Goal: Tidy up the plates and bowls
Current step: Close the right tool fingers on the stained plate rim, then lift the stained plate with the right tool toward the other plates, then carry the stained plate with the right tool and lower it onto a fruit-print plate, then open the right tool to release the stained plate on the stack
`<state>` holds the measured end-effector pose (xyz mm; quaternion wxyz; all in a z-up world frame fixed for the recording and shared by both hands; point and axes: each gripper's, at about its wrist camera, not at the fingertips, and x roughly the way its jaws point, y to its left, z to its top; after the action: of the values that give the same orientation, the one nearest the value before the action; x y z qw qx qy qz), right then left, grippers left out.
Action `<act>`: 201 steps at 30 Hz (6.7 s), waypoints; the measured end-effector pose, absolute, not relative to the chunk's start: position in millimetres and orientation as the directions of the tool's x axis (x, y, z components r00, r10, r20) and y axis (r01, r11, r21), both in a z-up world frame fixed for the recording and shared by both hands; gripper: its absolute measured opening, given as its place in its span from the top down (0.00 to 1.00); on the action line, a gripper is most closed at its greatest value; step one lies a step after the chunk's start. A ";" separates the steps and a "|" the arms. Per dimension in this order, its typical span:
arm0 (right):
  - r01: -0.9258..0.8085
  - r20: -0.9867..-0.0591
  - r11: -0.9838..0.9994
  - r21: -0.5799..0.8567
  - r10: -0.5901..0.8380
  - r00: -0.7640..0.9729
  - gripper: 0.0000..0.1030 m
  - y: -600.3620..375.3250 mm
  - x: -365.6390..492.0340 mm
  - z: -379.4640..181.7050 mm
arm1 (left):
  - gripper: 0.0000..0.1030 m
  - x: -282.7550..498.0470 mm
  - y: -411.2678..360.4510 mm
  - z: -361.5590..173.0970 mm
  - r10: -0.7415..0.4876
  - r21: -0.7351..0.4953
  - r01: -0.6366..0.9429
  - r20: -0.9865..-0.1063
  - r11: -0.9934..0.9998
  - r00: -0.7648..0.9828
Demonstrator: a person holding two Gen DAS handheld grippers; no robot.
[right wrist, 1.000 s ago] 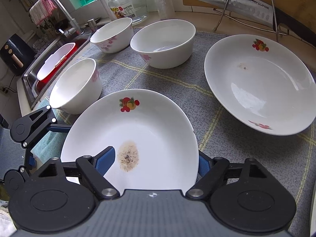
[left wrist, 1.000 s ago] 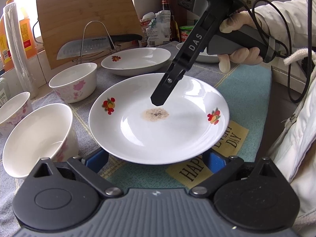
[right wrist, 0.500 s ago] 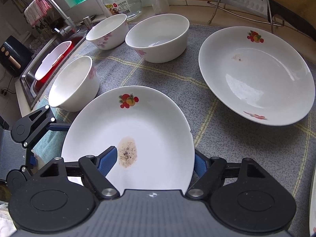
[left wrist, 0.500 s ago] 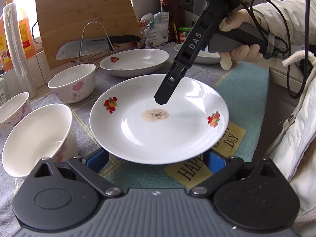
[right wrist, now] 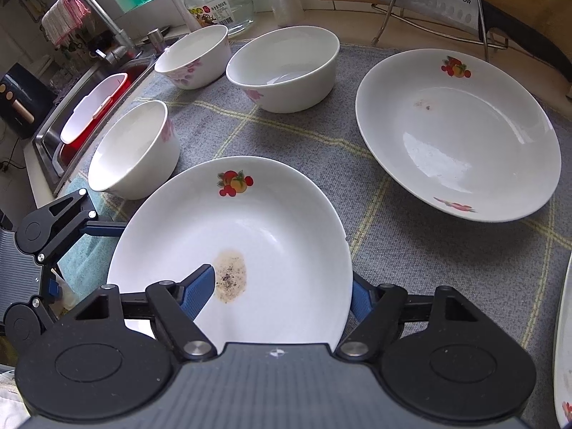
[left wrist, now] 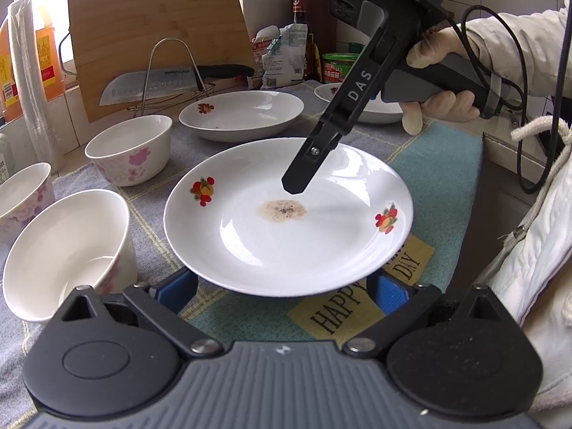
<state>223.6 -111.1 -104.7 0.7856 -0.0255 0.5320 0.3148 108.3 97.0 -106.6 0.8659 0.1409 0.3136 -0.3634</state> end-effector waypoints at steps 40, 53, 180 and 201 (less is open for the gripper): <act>-0.570 -0.837 0.780 0.258 0.475 0.272 0.22 -123.6 208.9 -91.7 | 0.03 120.7 90.8 -100.9 -0.534 0.011 0.759 -0.704 0.651 0.468; -0.541 -0.824 0.803 0.251 0.470 0.317 0.25 -143.5 209.4 -83.1 | 0.03 127.3 77.4 -96.8 -0.547 0.011 0.773 -0.700 0.634 0.459; -0.197 -0.812 0.963 0.182 0.260 0.522 0.25 -396.3 216.7 -74.4 | 0.02 228.9 -169.5 -87.3 -0.579 0.061 0.893 -0.740 0.446 0.341; -0.233 -0.815 0.971 0.060 0.183 0.551 0.00 -369.6 204.3 -65.8 | 0.01 220.1 -157.1 -79.2 -0.569 0.065 0.852 -0.717 0.520 0.402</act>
<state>204.3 -369.6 -65.8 0.8801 -0.0275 0.4591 0.1181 220.1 -157.1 -79.2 0.8087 0.2171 0.3253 -0.4394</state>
